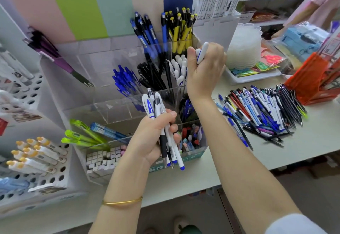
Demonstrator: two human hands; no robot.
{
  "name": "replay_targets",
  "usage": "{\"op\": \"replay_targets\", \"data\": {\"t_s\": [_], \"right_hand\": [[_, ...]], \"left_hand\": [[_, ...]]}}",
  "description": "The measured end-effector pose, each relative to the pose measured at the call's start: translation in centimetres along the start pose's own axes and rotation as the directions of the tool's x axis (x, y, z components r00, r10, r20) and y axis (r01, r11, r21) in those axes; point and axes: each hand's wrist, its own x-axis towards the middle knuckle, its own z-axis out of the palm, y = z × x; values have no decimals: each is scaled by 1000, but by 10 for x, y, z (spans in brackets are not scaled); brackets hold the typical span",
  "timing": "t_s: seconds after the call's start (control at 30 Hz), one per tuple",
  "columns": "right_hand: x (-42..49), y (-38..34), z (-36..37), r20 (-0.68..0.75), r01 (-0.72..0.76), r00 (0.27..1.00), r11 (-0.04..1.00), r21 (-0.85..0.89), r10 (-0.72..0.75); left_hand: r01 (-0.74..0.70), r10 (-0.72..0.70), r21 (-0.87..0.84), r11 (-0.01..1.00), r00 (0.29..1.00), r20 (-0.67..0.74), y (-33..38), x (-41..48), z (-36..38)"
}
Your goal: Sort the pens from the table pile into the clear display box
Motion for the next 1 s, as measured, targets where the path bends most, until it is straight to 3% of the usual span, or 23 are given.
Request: {"op": "replay_targets", "data": {"t_s": [0.13,0.23,0.43,0.53,0.73,0.83,1.0], "right_hand": [[3,-3,-1,-37,50,998,987,-154,-56],[6,-2,-4,-5,61,998,989,-138,-62],[16,-7,-17,138,-8,990,994,108,-7],[25,-5,-23,281,-91,960,955,282,8],[49,11,-25,520,-82,812,831,551,-265],[63,18,-28,535,-83,767,772,630,-354],[77,24,-33,450,-26,786,705,709,-424]], "left_hand": [[1,-1,6,1000,1000,-3,2,1,0],[1,-1,-4,1000,1000,-9,4,2,3],[-50,49,-37,998,998,-36,0,9,15],[-115,109,-64,991,990,-92,-4,13,26],[-222,187,-126,967,952,-244,-15,24,60],[-265,216,-132,955,929,-299,-20,26,75],[-321,260,-122,939,896,-359,-20,27,86]]}}
